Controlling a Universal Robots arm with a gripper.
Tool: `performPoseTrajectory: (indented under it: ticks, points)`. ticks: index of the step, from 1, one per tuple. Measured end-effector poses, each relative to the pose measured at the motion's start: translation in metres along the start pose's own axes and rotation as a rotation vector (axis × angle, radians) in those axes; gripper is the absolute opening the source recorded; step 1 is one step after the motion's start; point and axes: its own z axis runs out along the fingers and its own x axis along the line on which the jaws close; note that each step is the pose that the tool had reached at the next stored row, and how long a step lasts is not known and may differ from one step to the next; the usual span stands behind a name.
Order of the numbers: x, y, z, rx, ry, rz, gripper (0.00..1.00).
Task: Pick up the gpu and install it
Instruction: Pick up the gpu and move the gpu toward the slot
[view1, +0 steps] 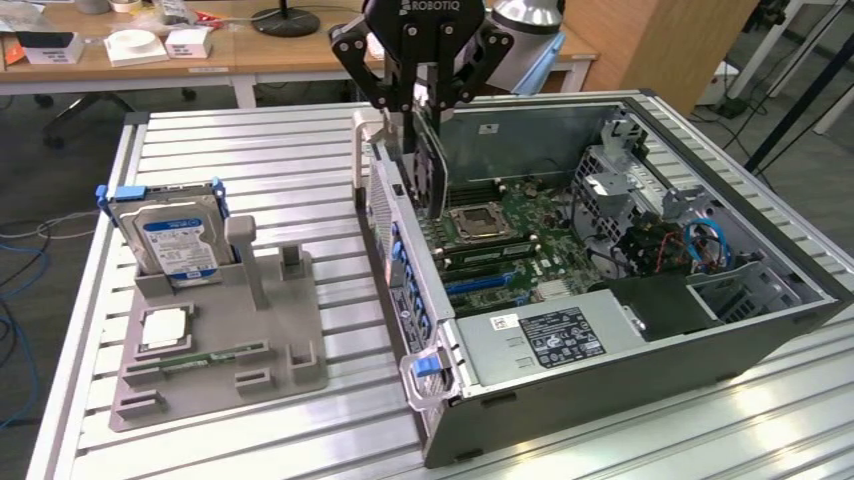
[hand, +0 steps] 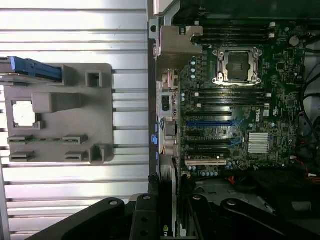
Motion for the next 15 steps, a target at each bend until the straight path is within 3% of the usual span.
performPoseTrajectory:
  ticks: [15]
  points:
    - [-0.031,0.0012,0.001,-0.0001,-0.0001,0.0,0.26]
